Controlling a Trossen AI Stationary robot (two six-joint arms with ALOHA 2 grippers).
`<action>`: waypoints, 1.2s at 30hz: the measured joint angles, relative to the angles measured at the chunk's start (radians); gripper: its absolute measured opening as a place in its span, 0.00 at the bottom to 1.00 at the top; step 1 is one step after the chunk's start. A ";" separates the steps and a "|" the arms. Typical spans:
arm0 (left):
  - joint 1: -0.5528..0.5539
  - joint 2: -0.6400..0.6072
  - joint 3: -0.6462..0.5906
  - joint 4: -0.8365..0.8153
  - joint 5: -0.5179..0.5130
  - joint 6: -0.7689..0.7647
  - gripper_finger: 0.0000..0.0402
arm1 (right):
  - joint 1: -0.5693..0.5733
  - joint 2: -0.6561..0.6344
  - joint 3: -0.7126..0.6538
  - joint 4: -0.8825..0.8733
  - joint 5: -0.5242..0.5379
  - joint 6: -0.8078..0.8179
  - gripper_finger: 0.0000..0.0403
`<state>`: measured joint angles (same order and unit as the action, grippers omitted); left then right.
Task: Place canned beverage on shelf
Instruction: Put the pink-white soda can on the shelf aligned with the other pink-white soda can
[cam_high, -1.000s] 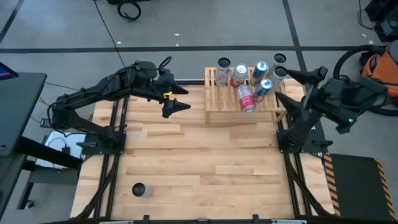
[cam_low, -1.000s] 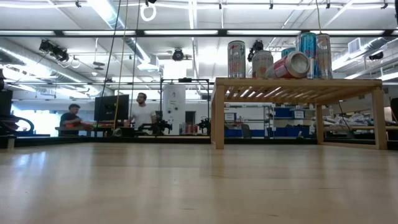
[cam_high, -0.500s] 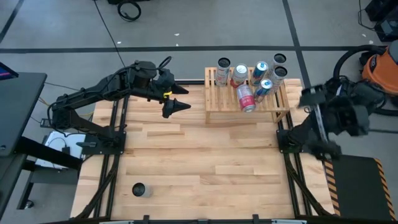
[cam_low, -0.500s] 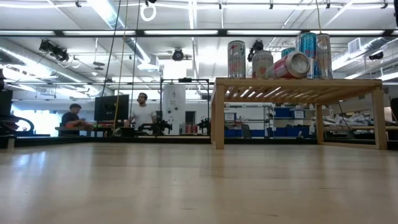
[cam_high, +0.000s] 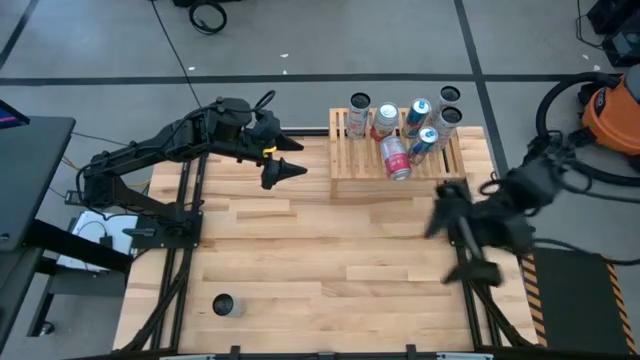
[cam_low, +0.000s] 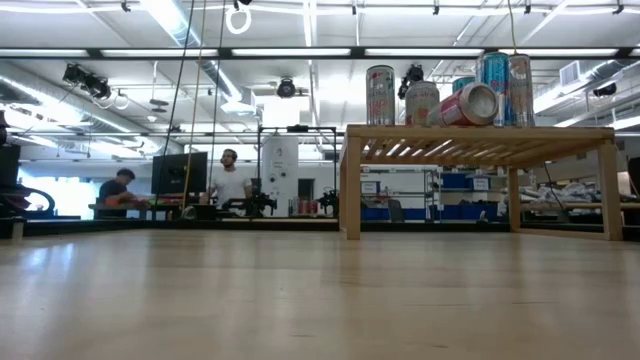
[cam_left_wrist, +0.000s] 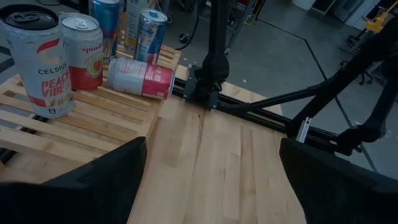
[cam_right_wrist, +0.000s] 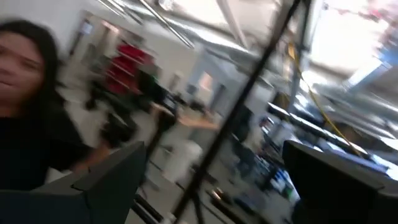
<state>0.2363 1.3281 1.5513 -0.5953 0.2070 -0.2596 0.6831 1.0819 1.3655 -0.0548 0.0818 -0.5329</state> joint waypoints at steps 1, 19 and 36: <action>0.000 0.000 0.000 0.000 0.000 0.000 0.92 | -0.034 0.013 0.000 0.002 0.000 0.008 0.97; 0.000 0.000 0.000 -0.057 -0.001 0.017 0.92 | -0.530 -0.022 0.002 -0.187 0.271 0.309 0.97; 0.000 0.000 0.000 -0.060 -0.001 0.020 0.92 | -0.682 -0.007 0.001 -0.292 -0.158 0.414 0.97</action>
<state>0.2360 1.3281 1.5513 -0.6556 0.2060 -0.2400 0.0010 1.0752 1.3661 -0.3469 -0.0763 -0.1189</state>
